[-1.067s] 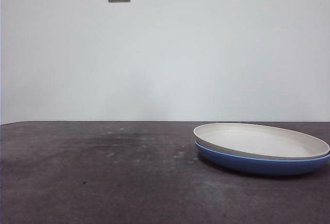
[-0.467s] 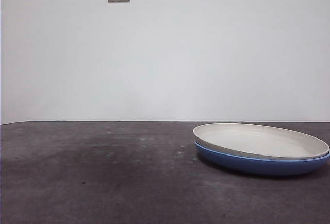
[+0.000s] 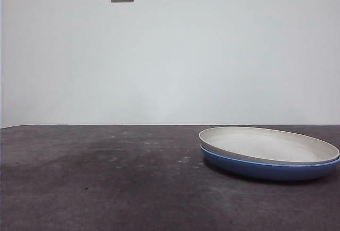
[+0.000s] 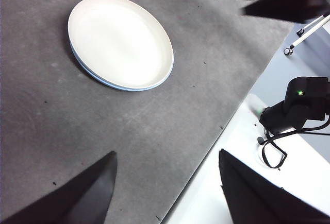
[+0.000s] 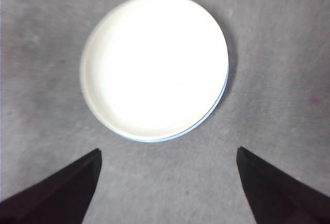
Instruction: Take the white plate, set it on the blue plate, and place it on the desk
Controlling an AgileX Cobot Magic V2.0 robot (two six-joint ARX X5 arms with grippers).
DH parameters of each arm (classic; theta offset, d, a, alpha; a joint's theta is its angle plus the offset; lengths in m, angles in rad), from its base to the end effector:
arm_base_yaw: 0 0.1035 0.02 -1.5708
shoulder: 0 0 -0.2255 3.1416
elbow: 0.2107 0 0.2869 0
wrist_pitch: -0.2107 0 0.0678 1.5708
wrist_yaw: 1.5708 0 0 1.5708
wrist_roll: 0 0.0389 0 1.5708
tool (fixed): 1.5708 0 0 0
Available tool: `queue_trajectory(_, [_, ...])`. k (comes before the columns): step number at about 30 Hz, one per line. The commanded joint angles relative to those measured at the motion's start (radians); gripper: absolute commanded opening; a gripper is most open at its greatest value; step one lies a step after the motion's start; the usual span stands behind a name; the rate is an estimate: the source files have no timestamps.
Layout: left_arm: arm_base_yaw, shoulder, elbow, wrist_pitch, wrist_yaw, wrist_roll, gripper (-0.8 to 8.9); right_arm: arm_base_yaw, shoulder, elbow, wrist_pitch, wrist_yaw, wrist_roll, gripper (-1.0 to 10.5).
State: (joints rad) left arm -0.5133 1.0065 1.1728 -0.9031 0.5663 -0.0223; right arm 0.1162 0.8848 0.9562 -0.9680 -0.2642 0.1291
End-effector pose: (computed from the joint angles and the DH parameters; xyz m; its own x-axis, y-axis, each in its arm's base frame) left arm 0.1994 -0.1364 0.3320 0.2810 -0.7743 -0.5670 0.7473 0.5472 -0.3769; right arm 0.2158 0.0354 0.2756 0.5683 0.3292 -0.7541 -0.1717 0.9437 0.2827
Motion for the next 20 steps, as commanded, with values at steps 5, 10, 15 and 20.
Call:
queue_trajectory(5, [-0.005, 0.006, 0.009, -0.004, 0.005, 0.024, 3.11, -0.053, 0.231, -0.045, 0.164, -0.047, 0.018, 4.2])
queue_trajectory(10, [-0.005, 0.006, 0.009, -0.011, 0.005, 0.034, 3.11, -0.095, 0.372, -0.045, 0.26, -0.082, 0.017, 4.2])
queue_trajectory(15, [-0.005, 0.006, 0.009, -0.011, 0.004, 0.034, 3.11, -0.115, 0.492, -0.045, 0.343, -0.109, 0.016, 4.2])
queue_trajectory(20, [-0.005, 0.006, 0.009, -0.011, 0.005, 0.034, 3.11, -0.115, 0.592, -0.045, 0.412, -0.13, 0.017, 3.6])
